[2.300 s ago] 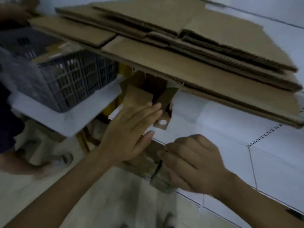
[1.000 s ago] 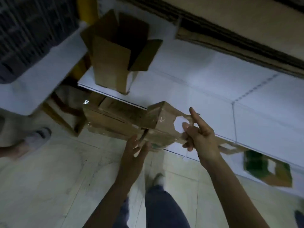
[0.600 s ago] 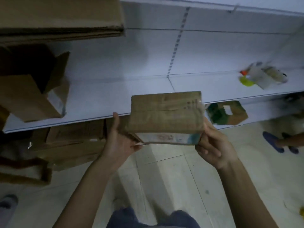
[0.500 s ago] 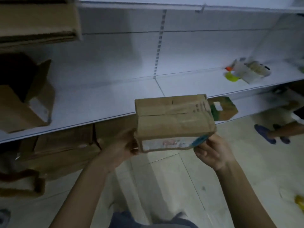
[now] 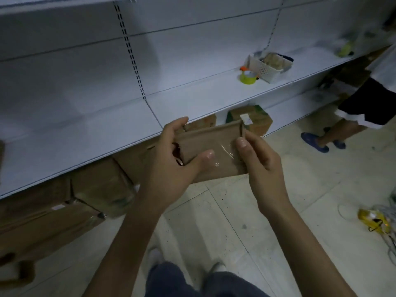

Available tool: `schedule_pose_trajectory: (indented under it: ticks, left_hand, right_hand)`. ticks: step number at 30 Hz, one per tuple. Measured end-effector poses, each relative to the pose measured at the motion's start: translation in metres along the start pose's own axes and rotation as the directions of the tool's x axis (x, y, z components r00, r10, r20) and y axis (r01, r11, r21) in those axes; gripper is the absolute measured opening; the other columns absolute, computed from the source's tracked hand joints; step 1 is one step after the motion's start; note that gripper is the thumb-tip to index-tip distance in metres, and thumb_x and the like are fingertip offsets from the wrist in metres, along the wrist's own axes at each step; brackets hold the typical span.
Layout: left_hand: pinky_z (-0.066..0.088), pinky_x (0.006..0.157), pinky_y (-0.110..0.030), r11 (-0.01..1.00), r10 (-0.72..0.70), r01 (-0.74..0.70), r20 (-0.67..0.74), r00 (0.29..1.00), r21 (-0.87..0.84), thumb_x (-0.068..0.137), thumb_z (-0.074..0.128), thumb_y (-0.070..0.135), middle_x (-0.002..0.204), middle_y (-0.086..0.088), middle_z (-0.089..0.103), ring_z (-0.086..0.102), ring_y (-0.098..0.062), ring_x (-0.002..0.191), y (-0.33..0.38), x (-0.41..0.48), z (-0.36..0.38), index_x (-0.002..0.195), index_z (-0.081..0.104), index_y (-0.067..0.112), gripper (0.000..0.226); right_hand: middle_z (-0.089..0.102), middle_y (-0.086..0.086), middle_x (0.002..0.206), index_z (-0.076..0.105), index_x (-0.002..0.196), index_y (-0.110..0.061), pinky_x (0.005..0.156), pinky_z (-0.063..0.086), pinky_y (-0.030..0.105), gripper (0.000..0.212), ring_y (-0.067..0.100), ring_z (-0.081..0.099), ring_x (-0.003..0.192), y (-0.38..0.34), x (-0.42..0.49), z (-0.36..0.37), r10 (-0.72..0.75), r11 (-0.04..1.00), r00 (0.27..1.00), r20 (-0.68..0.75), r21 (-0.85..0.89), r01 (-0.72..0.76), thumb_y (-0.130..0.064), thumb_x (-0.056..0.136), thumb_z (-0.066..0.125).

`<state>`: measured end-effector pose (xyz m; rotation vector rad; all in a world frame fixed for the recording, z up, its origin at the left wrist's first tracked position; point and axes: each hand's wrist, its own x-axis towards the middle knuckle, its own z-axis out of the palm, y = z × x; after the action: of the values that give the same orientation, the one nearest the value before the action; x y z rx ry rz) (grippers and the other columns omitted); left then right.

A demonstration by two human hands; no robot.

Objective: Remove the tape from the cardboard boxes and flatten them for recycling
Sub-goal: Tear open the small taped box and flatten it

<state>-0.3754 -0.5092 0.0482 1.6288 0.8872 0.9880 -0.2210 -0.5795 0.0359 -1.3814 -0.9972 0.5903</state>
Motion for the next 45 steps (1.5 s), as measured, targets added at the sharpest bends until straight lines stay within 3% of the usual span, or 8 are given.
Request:
schedule_pose_trajectory:
  ticks: [7,19,23,29,32,35,40,45]
  left_hand:
    - [0.052,0.08,-0.018,0.985,0.093,-0.072,0.131,0.987,-0.157,0.088,0.058,-0.007,0.108,0.01,0.068,0.067,-0.008,0.095,0.002,0.003,0.036,0.143,0.024,0.036,0.077]
    - [0.055,0.062,-0.015,0.988,0.133,-0.15,-0.283,0.95,-0.037,0.078,0.075,0.031,0.094,0.024,0.069,0.068,0.003,0.084,-0.036,0.089,0.079,0.088,0.052,0.034,0.025]
    - [0.054,0.069,-0.019,0.874,-0.316,0.36,0.179,0.932,-0.326,0.053,0.077,0.067,0.095,0.007,0.074,0.07,-0.006,0.086,-0.062,0.168,0.079,0.095,0.071,0.034,0.054]
    - [0.053,0.062,-0.014,0.788,-0.189,0.454,0.539,0.821,-0.415,0.053,0.085,0.057,0.082,0.017,0.074,0.069,0.002,0.073,-0.072,0.274,0.094,0.104,0.071,0.022,0.063]
    - [0.055,0.062,-0.018,0.622,-0.285,0.569,0.521,0.804,-0.538,0.049,0.086,0.042,0.085,0.007,0.076,0.071,-0.006,0.077,-0.071,0.309,0.109,0.107,0.073,0.014,0.066]
    - [0.056,0.067,-0.021,0.51,-0.263,0.553,0.493,0.83,-0.659,0.073,0.078,0.023,0.094,0.003,0.076,0.072,-0.011,0.087,-0.074,0.333,0.129,0.088,0.08,0.026,0.016]
    - [0.056,0.066,-0.024,0.565,-0.4,0.516,0.333,0.854,-0.644,0.058,0.087,0.026,0.107,-0.005,0.073,0.071,-0.017,0.092,-0.08,0.374,0.156,0.103,0.074,0.021,0.047]
    - [0.052,0.054,-0.013,0.639,-0.513,0.377,-0.007,0.858,-0.671,0.091,0.053,0.009,0.066,0.01,0.071,0.067,0.001,0.061,-0.074,0.414,0.203,0.087,0.061,0.013,0.01]
  right_hand:
    - [0.066,-0.029,0.074,0.064,0.085,-0.046,0.063,0.046,0.007,0.027,-0.007,0.061,0.074,0.019,0.028,-0.02,0.063,0.994,0.965,-0.256,-0.067,-0.083,-0.025,0.096,0.051]
    - [0.057,-0.013,0.06,0.072,0.091,-0.02,0.05,0.037,0.018,0.026,0.006,0.053,0.057,0.039,0.142,-0.027,-0.191,0.929,0.91,-0.367,-0.367,0.046,-0.026,0.098,0.048]
    - [0.062,-0.01,0.069,0.072,0.105,-0.023,0.058,0.051,0.031,0.023,0.011,0.06,0.064,0.049,0.211,-0.028,-0.272,0.865,0.904,-0.329,-0.495,0.08,-0.028,0.097,0.05]
    - [0.066,-0.005,0.069,0.074,0.099,-0.02,0.063,0.051,0.036,0.023,0.012,0.061,0.07,0.072,0.306,-0.041,-0.132,0.862,0.968,-0.213,-0.508,0.005,-0.027,0.097,0.052]
    - [0.071,0.003,0.073,0.074,0.098,-0.021,0.062,0.048,0.032,0.023,0.012,0.06,0.07,0.078,0.337,-0.044,-0.206,0.841,0.956,-0.209,-0.537,0.064,-0.028,0.097,0.052]
    - [0.068,0.001,0.066,0.073,0.101,-0.022,0.06,0.048,0.034,0.026,0.011,0.058,0.064,0.083,0.364,-0.046,-0.27,0.839,0.93,-0.25,-0.535,0.1,-0.031,0.096,0.05]
    - [0.065,-0.014,0.075,0.07,0.103,-0.021,0.06,0.041,0.008,0.018,-0.008,0.056,0.069,0.106,0.417,-0.056,-0.3,0.895,0.922,-0.243,-0.407,0.184,-0.021,0.096,0.054]
    - [0.069,0.011,0.106,0.07,0.103,-0.003,0.088,0.05,0.037,0.019,0.025,0.063,0.1,0.131,0.474,-0.079,-0.582,0.693,0.812,0.04,-0.498,0.522,-0.014,0.087,0.067]
